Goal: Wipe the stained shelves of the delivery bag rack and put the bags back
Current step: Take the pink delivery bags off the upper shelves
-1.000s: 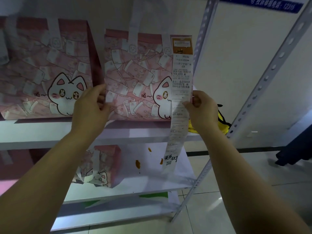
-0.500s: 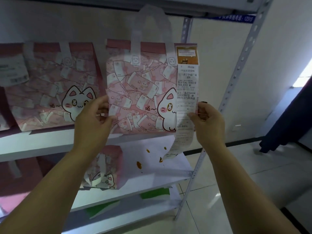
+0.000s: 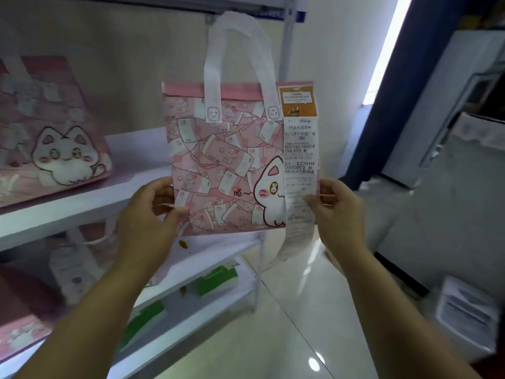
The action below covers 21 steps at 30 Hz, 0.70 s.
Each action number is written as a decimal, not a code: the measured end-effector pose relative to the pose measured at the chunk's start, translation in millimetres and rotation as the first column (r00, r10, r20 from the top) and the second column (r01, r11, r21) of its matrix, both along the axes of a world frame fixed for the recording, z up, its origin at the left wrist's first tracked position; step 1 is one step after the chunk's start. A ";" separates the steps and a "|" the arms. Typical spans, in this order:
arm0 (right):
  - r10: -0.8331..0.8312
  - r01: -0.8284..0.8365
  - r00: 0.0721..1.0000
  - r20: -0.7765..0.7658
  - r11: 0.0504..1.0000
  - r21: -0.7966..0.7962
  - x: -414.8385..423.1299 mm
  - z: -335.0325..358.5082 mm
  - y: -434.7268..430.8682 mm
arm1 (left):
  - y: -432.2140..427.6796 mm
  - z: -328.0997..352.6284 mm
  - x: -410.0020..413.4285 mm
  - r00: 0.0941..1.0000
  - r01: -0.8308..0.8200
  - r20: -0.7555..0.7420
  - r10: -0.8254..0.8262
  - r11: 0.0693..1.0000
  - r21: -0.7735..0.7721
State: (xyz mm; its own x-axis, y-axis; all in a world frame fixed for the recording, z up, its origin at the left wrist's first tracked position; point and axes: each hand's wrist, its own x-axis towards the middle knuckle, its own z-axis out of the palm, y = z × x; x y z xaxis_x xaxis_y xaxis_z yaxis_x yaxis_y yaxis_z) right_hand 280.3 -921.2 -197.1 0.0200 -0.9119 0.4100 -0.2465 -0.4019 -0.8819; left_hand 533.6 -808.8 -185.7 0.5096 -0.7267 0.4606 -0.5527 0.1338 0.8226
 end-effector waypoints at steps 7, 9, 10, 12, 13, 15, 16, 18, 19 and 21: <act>-0.164 0.164 0.987 0.002 0.986 -0.020 -109.5 0.2 -13.6 | -66.5 -0.9 -89.3 0.974 0.222 -0.044 -0.222 0.975 0.006; -0.199 0.199 0.980 0.001 0.980 -0.031 -143.0 0.8 -25.8 | -94.8 -2.0 -121.3 0.966 0.254 -0.038 -0.254 0.967 0.005; -0.214 0.214 0.977 -0.001 0.976 -0.038 -160.2 2.1 -33.3 | -109.4 -1.8 -138.5 0.963 0.267 -0.037 -0.267 0.964 0.004; -0.251 0.250 0.968 -0.016 0.967 -0.048 -196.6 4.5 -51.5 | -140.3 -0.9 -174.3 0.953 0.300 -0.040 -0.300 0.954 -0.009; -0.272 0.271 0.962 -0.030 0.961 -0.049 -215.0 5.3 -61.1 | -156.1 -1.0 -192.4 0.948 0.316 -0.041 -0.316 0.949 -0.013; -0.321 0.318 0.946 -0.056 0.947 -0.050 -251.0 6.5 -80.5 | -187.3 0.4 -229.1 0.938 0.345 -0.027 -0.346 0.938 -0.022; -0.349 0.346 0.935 -0.068 0.937 -0.052 -268.2 6.9 -90.2 | -202.0 1.5 -246.6 0.933 0.360 -0.020 -0.361 0.933 -0.025; -0.399 0.395 0.913 -0.089 0.917 -0.060 -300.0 7.4 -109.4 | -231.0 2.6 -279.1 0.919 0.392 -0.021 -0.393 0.919 -0.028; -0.419 0.414 0.903 -0.096 0.908 -0.062 -314.1 7.5 -118.7 | -244.9 2.8 -293.9 0.913 0.407 -0.022 -0.408 0.913 -0.028; -0.449 0.444 0.886 -0.115 0.893 -0.070 -339.8 8.5 -135.3 | -271.2 3.1 -320.7 0.903 0.430 -0.021 -0.430 0.903 -0.024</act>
